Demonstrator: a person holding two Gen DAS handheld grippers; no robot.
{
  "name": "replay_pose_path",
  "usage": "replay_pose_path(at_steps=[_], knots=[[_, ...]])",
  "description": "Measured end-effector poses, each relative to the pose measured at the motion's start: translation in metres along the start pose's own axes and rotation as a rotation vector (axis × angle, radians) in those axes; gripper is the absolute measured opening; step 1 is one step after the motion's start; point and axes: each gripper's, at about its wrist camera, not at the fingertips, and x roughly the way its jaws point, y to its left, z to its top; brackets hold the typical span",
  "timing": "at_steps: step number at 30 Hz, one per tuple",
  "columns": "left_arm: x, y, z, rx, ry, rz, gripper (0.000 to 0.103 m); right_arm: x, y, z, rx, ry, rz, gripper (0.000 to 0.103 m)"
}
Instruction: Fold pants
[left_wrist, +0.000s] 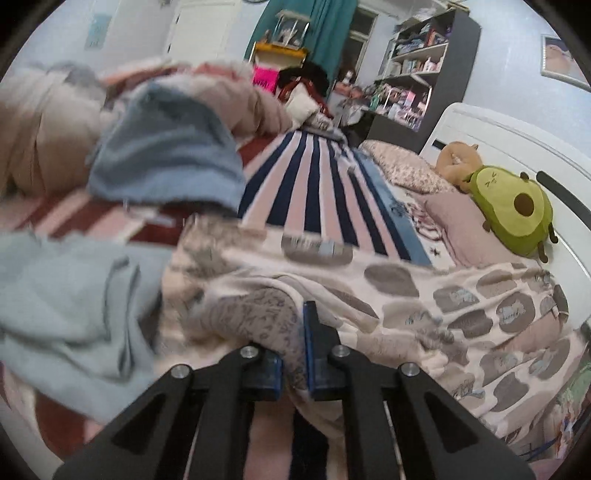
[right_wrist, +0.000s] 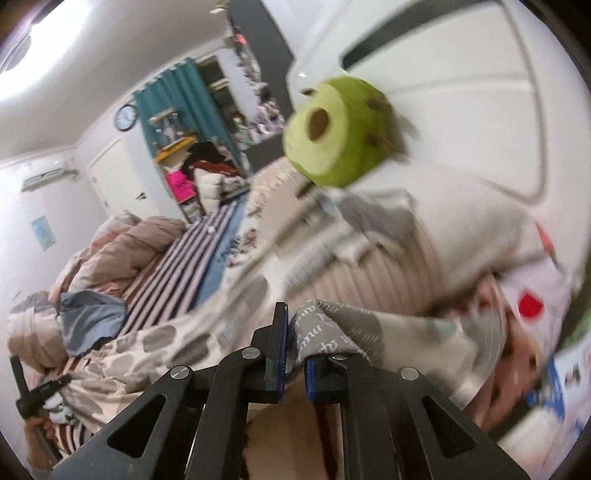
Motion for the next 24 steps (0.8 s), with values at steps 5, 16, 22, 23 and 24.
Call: replay_pose_path(at_steps=[5,16,22,23,24], knots=[[0.008,0.001,0.03,0.006,-0.038,0.025,0.007,0.023,0.033,0.043,-0.131,-0.009,-0.002,0.002],[0.089,0.008,0.07,-0.012,0.003,0.124,0.008,0.123,0.05,0.108,-0.281,0.092,-0.158,0.002],[0.144,0.008,0.074,-0.01,0.094,0.188,0.014,0.18,0.037,0.111,-0.309,0.17,-0.246,0.003],[0.151,0.006,0.073,-0.001,0.113,0.192,0.023,0.186,0.037,0.11,-0.315,0.18,-0.25,0.007],[0.155,0.005,0.072,0.009,0.128,0.181,0.031,0.192,0.036,0.106,-0.314,0.199,-0.249,0.011]])
